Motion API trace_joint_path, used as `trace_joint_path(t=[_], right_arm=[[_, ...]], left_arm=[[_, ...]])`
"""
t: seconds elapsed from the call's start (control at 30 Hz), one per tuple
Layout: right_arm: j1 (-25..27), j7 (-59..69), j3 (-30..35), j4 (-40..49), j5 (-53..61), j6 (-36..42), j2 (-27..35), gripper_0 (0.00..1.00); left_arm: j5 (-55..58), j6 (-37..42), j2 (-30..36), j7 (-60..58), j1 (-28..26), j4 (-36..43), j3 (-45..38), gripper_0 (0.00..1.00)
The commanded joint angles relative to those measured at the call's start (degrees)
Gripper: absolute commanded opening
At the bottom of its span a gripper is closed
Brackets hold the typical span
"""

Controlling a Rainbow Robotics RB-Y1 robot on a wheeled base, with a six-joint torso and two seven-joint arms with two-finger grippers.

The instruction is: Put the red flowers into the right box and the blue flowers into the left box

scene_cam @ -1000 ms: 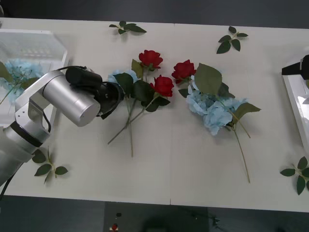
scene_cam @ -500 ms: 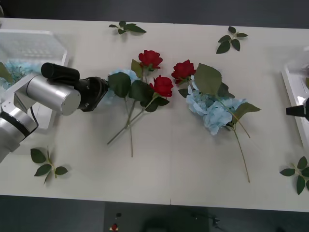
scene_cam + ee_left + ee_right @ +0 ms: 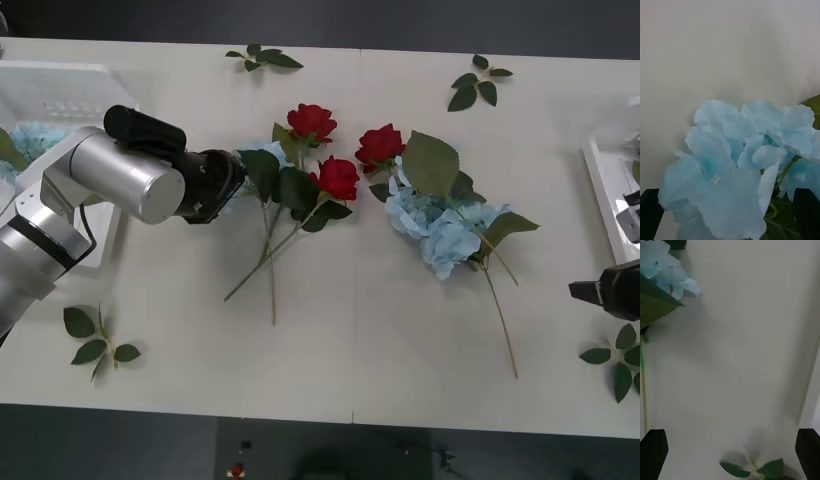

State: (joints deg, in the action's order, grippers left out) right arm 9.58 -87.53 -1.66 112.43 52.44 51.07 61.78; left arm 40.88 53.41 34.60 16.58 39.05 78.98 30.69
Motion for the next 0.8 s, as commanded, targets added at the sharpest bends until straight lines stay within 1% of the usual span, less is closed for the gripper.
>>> trace_joint_path(t=[0.03,0.27,0.4,0.6,0.77,0.8], right_arm=[[-3.3,2.8,-3.1,0.2,-2.7,-0.4,-2.5,1.00],[-11.4,3.6,-10.2,-7.1,-2.8,-0.4,-7.3,1.00],[-15.5,3.8,-12.7,-11.4,-3.4,-1.0,-9.4,1.00],[-18.9,4.0,-15.0,-15.6,-3.7,-1.2,-11.9,1.00],[-20.8,4.4,-16.7,-17.5,-3.6,-1.3,-13.4,1.00],[-21.2,4.6,-17.2,-17.9,-3.6,-1.4,-13.7,1.00]], left_arm=[[-1.5,0.9,-0.7,-1.1,3.5,-0.3,-0.7,0.98],[-4.9,0.6,-4.4,-1.4,5.7,-5.5,-0.7,0.94],[-6.3,0.6,-5.8,-1.4,6.5,-6.8,-0.6,0.89],[-6.6,0.6,-7.5,-0.8,6.7,-8.1,-0.6,0.83],[-6.6,0.6,-9.0,-0.1,6.7,-9.6,-0.4,0.70],[-6.6,0.6,-9.3,0.1,6.7,-10.0,-0.3,0.59]])
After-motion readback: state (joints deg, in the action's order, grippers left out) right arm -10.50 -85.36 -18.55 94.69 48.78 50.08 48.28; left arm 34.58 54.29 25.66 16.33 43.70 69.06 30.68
